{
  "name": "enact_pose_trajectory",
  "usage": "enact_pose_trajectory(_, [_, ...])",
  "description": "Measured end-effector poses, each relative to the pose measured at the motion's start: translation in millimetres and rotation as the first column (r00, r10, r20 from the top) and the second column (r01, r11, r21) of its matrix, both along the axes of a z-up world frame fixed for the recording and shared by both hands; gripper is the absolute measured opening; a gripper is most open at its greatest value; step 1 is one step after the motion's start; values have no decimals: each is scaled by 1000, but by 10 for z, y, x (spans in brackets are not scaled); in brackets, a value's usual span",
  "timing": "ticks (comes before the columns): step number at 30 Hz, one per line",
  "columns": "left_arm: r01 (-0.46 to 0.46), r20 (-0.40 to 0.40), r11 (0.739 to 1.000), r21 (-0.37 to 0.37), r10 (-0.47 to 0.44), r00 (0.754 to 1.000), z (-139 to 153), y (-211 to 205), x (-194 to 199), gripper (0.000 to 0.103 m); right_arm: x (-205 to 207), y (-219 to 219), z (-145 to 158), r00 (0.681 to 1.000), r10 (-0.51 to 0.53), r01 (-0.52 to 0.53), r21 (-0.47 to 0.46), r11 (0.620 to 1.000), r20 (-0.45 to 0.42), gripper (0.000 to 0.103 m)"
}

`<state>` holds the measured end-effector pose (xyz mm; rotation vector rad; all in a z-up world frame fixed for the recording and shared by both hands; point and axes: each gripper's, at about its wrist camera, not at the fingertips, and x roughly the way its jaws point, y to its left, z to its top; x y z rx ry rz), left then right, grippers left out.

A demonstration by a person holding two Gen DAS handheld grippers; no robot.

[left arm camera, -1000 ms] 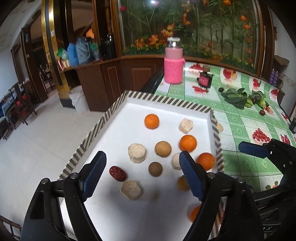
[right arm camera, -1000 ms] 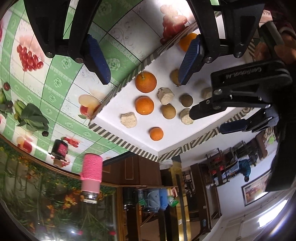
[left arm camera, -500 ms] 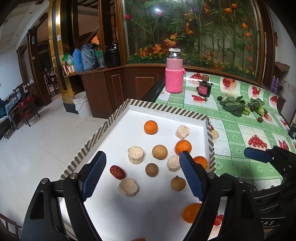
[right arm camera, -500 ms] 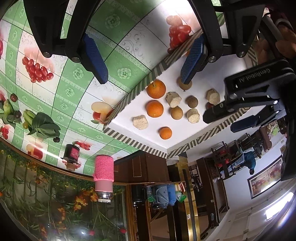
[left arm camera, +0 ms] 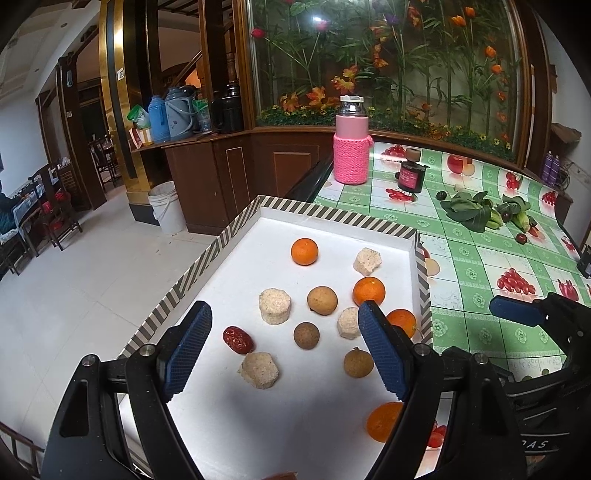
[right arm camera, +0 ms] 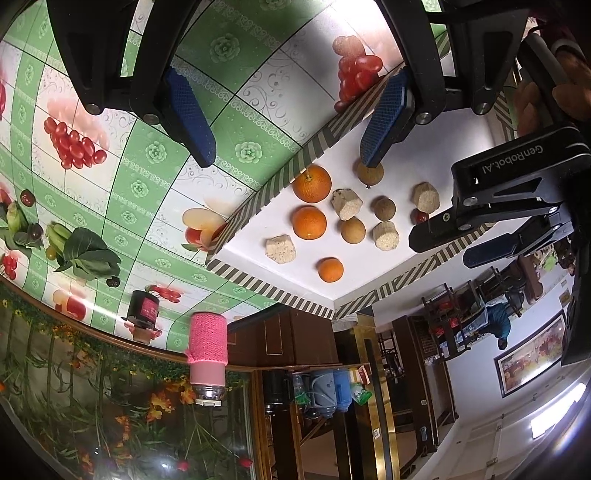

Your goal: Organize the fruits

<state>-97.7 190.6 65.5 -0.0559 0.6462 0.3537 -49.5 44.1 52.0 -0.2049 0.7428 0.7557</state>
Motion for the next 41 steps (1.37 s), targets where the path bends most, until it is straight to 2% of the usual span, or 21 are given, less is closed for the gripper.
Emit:
enact_pose_trajectory(28, [-5,-1,1000,-6,5,1000,-33,-9,19,82,33,58,-42,1000,16,-16,-14,1000,-15,82])
enact_pose_trajectory(36, [-26,4,999,23,26,1000,-60,-24,12,82,48,55,-67,1000,14,-15,-20,1000,-23,82])
enact_pose_trajectory(41, [-4,-11,1000,3,4,1000,-44,-86,36,82,64,-18,-36,1000,1,-1,-13,1000,-19,82])
